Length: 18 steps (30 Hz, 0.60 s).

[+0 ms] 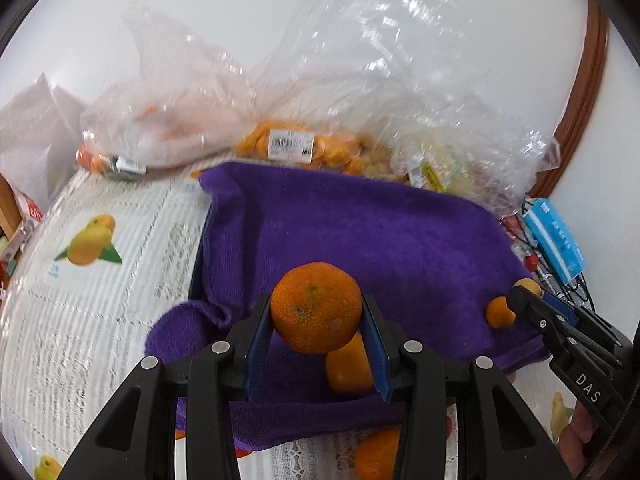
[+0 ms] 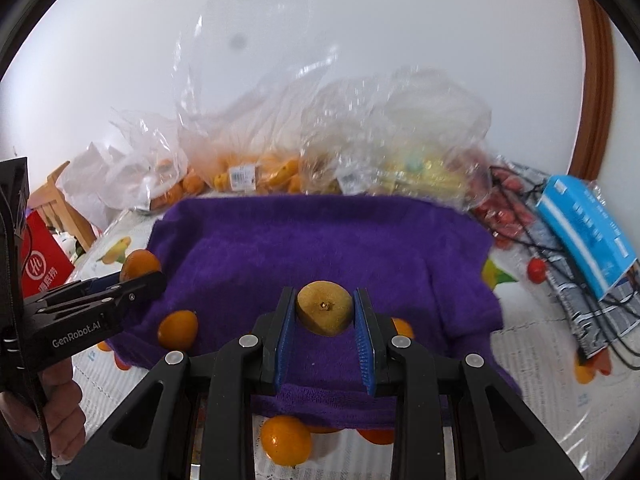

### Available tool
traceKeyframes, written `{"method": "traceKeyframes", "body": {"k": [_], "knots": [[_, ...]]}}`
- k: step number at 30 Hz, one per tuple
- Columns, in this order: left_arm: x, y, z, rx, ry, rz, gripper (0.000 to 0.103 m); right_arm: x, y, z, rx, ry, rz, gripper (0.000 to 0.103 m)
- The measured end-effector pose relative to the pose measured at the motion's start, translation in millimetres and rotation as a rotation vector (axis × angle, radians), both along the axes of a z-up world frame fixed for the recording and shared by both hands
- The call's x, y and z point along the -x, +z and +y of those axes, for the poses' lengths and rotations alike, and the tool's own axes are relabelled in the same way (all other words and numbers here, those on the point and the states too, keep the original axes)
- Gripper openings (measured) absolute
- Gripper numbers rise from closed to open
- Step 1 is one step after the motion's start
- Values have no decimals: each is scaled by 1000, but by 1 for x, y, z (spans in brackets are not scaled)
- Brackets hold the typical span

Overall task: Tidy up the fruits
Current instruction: 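Carry the yellow-brown fruit with the right tool while the left carries the large orange over the towel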

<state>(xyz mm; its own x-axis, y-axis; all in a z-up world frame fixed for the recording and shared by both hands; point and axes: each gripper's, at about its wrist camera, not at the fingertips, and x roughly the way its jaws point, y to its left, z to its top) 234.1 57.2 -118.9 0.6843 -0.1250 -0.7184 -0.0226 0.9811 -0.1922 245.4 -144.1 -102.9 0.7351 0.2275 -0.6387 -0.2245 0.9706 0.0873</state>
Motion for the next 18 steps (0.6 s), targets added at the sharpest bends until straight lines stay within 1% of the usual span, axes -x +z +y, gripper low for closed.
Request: {"method": "traceKeyframes", "body": {"k": [4,7,12,18], "knots": [[-3,-7,-2,-21,5,13,41,-6,-12,0,-14,9,50,28],[-4,-11,-4,-24,-1,26,41,-7,-13,-3,-33,17,59,28],[-4,-13,-8,-46,-2,27,41,-6,-15,-1,0,25,66,28],[-3,-11,-6,-27,-2,19,41,-9,-21,-1,-2,41,107,28]]}}
